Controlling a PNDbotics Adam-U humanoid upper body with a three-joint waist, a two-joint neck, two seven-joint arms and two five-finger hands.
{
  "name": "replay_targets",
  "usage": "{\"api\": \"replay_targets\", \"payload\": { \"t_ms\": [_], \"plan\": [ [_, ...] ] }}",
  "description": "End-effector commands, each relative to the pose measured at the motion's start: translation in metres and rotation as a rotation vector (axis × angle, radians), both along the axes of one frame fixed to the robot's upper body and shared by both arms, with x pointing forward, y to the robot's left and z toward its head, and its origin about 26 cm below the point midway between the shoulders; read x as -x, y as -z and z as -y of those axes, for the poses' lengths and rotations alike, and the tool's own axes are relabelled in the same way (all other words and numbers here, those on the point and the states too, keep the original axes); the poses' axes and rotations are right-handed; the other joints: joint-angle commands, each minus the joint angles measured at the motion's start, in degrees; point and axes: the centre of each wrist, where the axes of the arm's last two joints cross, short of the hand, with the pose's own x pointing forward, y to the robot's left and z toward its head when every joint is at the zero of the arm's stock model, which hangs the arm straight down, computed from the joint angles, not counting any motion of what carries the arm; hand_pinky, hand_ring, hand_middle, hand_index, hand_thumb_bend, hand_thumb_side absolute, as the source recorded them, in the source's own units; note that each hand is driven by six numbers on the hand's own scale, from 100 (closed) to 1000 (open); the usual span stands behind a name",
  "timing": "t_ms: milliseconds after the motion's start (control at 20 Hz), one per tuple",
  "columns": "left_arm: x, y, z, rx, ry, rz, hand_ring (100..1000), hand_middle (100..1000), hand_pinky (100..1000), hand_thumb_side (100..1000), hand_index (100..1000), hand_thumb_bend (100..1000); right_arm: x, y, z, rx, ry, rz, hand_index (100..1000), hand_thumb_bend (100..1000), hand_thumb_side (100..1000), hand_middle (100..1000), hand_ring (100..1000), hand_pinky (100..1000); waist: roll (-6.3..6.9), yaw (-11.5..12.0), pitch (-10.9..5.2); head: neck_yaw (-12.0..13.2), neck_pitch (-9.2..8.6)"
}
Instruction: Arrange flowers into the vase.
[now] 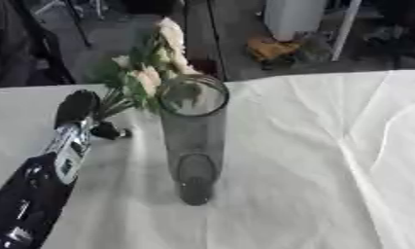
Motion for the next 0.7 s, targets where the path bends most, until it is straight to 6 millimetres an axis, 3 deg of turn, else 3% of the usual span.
{"api": "replay_targets", "payload": {
  "t_ms": [50, 700],
  "plan": [
    [0.002, -0.045, -0.011, -0.001, 0.006, 0.099, 100, 100, 100, 204, 100, 1000, 0.002, -0.007, 0.004, 0.007, 0.01, 0.019, 840, 100, 692, 733, 721, 670, -0.26, 0.14, -1.35, -0.17, 0.34],
    [0.032, -0.122, -0.018, 0.025, 0.026, 0.376, 100, 100, 100, 123, 100, 1000, 0.003, -0.002, 0.008, 0.001, 0.023, 0.003, 840, 100, 692, 733, 721, 670, -0.97, 0.79, -2.74, -0.63, -0.2]
  ]
}}
